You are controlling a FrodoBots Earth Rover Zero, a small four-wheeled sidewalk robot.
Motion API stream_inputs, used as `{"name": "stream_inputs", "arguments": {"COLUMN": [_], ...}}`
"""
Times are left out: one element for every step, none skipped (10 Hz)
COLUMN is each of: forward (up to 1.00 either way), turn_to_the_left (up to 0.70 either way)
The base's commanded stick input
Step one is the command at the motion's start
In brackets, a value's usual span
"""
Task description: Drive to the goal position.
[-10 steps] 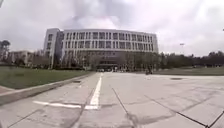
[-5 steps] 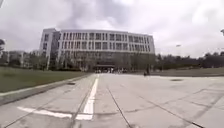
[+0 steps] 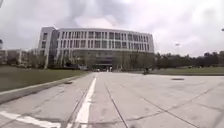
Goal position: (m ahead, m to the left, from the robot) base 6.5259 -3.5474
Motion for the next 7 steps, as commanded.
{"name": "stream_inputs", "arguments": {"forward": [0.70, 0.70, 0.70, 0.70, 0.70, 0.70, 0.70], "turn_to_the_left": [0.00, 0.00, 0.07, 0.30, 0.22, 0.03, 0.02]}}
